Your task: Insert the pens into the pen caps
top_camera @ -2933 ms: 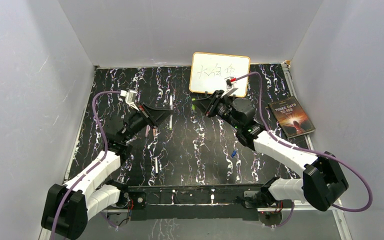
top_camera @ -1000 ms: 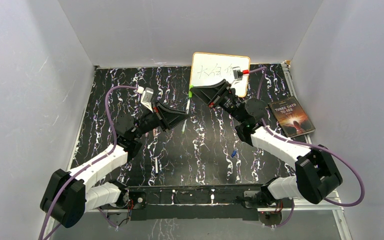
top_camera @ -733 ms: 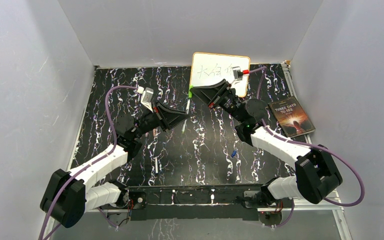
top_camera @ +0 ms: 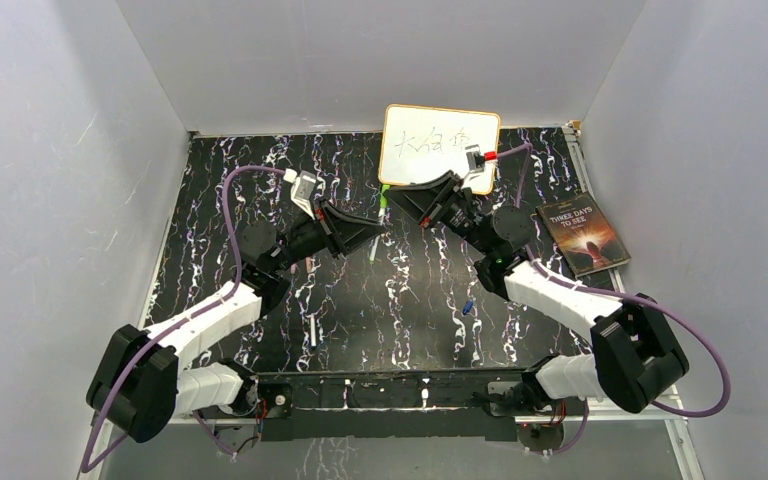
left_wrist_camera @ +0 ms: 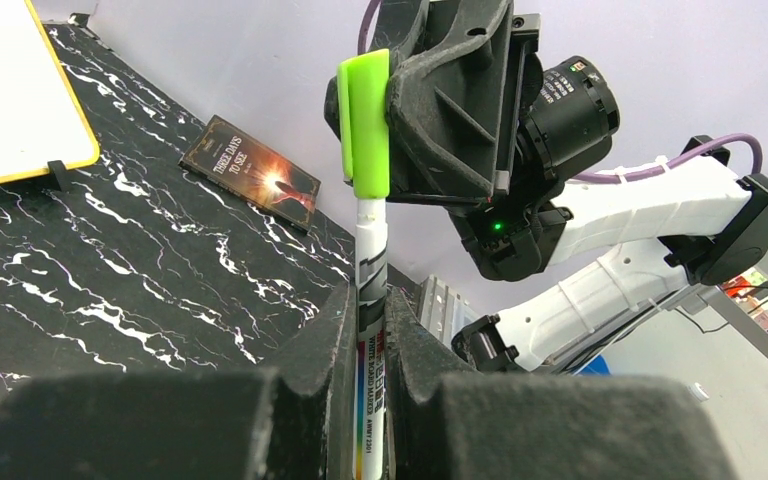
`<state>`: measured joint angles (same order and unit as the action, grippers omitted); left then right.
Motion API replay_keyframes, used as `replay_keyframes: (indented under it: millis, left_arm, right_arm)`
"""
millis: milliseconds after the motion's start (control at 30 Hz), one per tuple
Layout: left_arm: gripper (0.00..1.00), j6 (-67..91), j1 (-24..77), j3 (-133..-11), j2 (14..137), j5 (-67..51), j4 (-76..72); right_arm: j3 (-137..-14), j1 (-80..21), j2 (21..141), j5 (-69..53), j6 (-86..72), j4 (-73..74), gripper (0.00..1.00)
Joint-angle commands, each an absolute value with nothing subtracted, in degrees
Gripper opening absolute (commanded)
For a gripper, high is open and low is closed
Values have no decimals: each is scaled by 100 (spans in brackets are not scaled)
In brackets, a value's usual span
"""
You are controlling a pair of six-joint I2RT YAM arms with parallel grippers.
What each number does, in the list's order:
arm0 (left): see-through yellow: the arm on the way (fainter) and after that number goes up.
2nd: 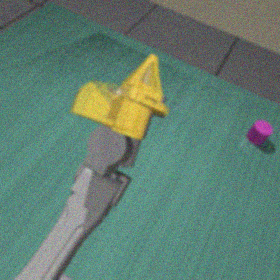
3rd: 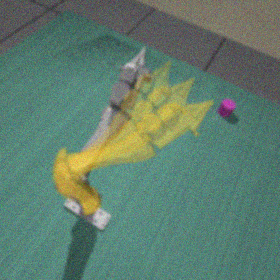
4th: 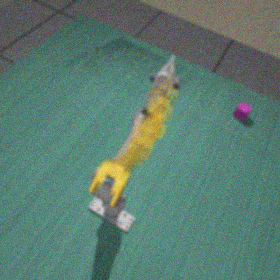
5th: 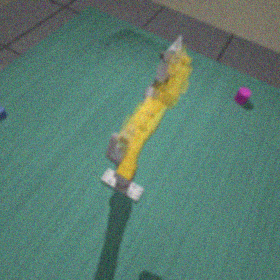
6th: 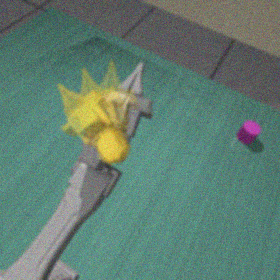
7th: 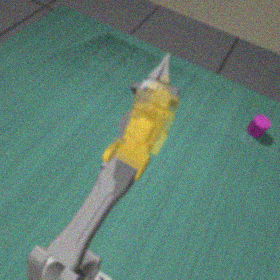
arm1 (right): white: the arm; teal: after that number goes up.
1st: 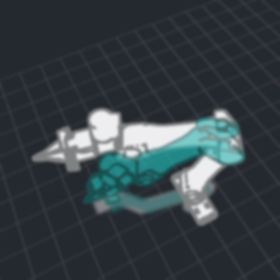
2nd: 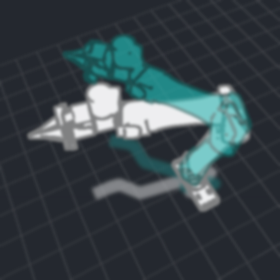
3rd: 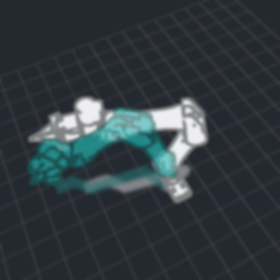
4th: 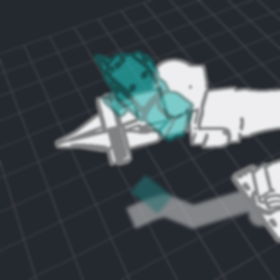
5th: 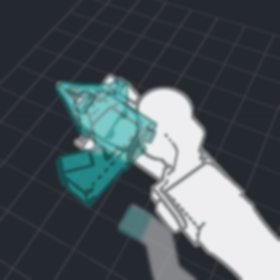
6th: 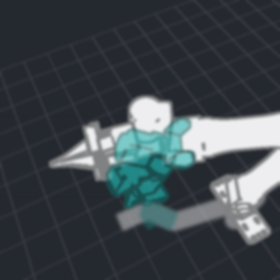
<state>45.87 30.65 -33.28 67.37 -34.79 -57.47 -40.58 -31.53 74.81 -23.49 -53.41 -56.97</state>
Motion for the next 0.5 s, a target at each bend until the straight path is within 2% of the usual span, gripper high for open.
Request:
replay_keyframes:
  millis: [0, 300, 467]
  left_arm:
    - [0, 4461, 3064, -3618, 6676, -3316, -6122]
    - [0, 4224, 3067, -3896, 6684, -3190, -5917]
    - [0, 3965, 3063, -4158, 6830, -3609, -5771]
  right_arm:
    - [-3938, -3224, 7278, -2499, -5144, -5752, 0]
    - [-3773, -3330, 7217, -2461, -4836, -5458, 0]
    - [-3815, -3335, 7108, -2546, -4473, -5291, 0]
